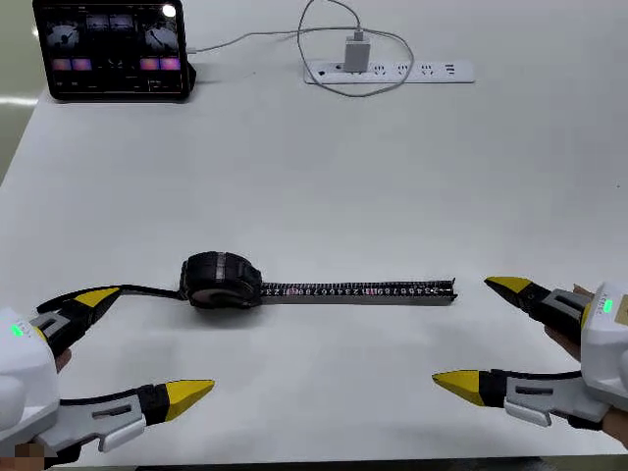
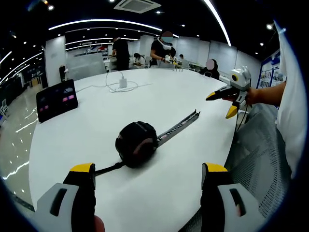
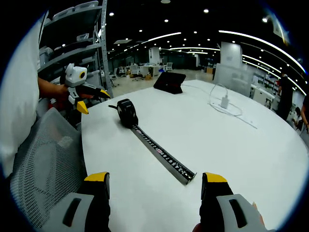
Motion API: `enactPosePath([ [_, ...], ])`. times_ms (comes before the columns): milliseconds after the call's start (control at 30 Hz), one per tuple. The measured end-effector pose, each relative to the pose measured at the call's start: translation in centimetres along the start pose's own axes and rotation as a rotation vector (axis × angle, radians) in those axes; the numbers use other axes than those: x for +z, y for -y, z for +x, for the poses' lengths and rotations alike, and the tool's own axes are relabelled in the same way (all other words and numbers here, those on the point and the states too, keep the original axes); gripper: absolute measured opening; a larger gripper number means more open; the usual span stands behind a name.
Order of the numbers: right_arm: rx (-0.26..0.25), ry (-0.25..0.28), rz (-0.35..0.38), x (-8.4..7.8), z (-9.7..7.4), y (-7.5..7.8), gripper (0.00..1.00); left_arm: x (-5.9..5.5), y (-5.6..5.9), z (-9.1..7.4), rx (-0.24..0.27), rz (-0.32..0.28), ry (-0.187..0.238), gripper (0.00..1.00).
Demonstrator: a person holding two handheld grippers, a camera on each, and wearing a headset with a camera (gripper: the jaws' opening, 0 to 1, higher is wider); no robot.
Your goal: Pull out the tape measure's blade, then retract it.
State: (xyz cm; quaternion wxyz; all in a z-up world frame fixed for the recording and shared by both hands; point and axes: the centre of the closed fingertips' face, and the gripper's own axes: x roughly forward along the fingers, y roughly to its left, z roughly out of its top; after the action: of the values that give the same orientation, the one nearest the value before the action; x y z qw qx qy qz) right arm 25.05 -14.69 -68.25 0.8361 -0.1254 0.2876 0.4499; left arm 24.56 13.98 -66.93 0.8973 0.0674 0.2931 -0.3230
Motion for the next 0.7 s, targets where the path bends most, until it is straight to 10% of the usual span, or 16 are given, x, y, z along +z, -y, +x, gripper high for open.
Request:
enactPosePath([
  [700, -0.031, 0.008, 0.024, -0.9, -1.6, -1.1, 0.89, -0.7, 0.6, -1.1, 0.018, -0.034, 0.009, 0.96],
])
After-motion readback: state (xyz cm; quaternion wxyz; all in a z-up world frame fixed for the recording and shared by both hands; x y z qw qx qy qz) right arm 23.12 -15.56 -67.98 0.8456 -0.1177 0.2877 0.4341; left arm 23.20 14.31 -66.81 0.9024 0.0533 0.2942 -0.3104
